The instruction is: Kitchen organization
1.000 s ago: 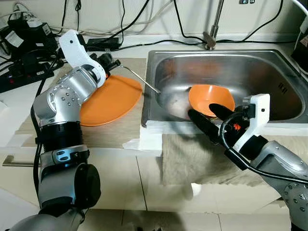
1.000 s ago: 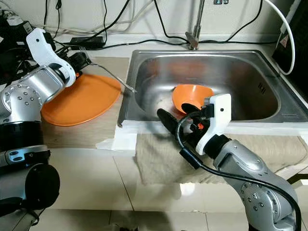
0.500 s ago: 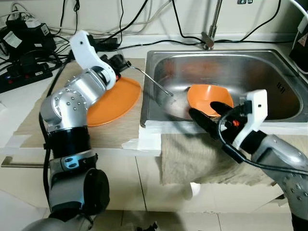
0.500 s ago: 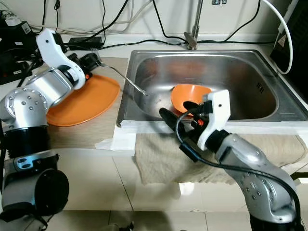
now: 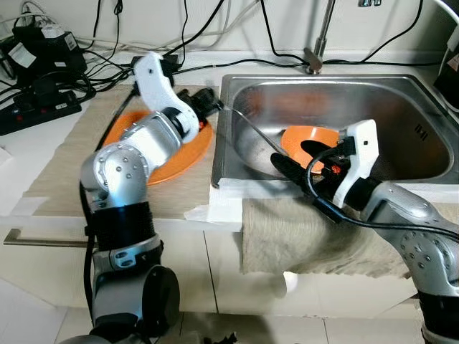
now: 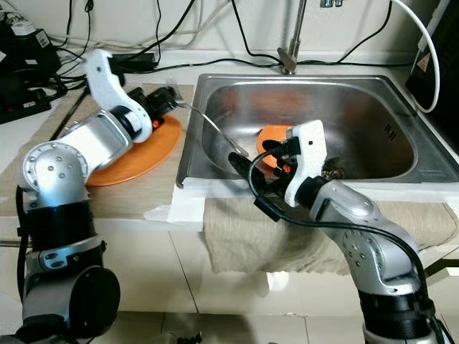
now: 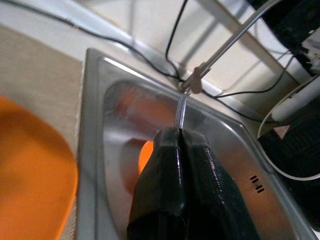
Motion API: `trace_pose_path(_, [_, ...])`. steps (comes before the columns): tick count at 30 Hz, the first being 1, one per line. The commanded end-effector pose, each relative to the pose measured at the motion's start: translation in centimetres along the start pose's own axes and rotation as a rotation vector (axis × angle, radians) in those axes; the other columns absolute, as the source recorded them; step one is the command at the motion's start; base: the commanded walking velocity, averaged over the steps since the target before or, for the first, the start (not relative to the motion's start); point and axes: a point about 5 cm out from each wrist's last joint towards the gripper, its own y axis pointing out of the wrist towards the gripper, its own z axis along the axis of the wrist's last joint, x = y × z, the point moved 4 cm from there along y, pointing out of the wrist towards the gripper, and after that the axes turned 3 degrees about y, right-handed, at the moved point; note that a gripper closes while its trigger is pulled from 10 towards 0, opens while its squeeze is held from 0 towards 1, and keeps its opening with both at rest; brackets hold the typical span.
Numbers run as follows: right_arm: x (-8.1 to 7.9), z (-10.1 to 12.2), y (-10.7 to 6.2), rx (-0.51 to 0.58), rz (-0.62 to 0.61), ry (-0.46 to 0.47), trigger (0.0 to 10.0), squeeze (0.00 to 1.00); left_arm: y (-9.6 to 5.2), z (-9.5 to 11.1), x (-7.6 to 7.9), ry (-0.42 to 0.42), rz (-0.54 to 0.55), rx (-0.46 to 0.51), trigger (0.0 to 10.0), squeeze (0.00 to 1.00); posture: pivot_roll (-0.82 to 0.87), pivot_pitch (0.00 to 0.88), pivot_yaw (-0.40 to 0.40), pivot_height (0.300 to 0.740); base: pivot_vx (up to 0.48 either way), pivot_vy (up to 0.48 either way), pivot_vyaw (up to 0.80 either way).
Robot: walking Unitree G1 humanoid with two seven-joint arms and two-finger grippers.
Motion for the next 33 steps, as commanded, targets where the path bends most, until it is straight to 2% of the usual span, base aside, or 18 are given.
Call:
trace_pose_path(1, [0.2, 0.4, 0.5, 0.007, 0.007, -0.033, 10.0, 1.0, -0.4, 0.6, 1.2, 0.026, -0.053, 0.024, 0.0, 0.0, -0.04, 0.0, 0.042, 0.74, 0.0, 0.0, 0.0])
trace_pose_path(11, [1.0, 1.2, 2.3, 0.017, 0.019, -0.066, 10.0, 1.0, -1.0, 0.7, 3.5, 0.063, -0.151, 0.051, 0.0, 0.0, -0.03, 0.0, 0.031, 0.74, 0.0, 0.0, 0.0])
trace_pose_path(21, [-0.3, 1.6, 4.4, 0.036, 0.088, -0.052, 10.0, 1.0, -1.2, 0.5, 4.3, 0.099, -0.183, 0.06, 0.0, 0.0, -0.03, 0.0, 0.03, 0.74, 0.0, 0.0, 0.0])
trace_pose_path(22, [-0.7, 1.6, 4.7, 0.038, 0.101, -0.05, 10.0, 1.0, -1.2, 0.5, 4.5, 0.121, -0.191, 0.065, 0.0, 0.0, -0.03, 0.0, 0.031, 0.74, 0.0, 0.0, 0.0])
trace_pose_path(27, [-1.1, 1.6, 5.2, 0.038, 0.111, -0.047, 10.0, 1.0, -1.3, 0.4, 4.8, 0.138, -0.199, 0.066, 0.0, 0.0, -0.03, 0.0, 0.031, 0.74, 0.0, 0.0, 0.0])
trace_pose_path(32, [-1.5, 1.6, 5.6, 0.028, 0.119, -0.055, 10.0, 1.0, -1.4, 0.4, 5.1, 0.212, -0.206, 0.085, 0.0, 0.0, -0.03, 0.0, 0.032, 0.74, 0.0, 0.0, 0.0])
trace_pose_path(33, [-1.6, 1.6, 5.8, 0.023, 0.116, -0.056, 10.0, 0.0, -1.5, 0.4, 5.2, 0.243, -0.213, 0.093, 0.0, 0.0, -0.04, 0.0, 0.033, 0.74, 0.0, 0.0, 0.0])
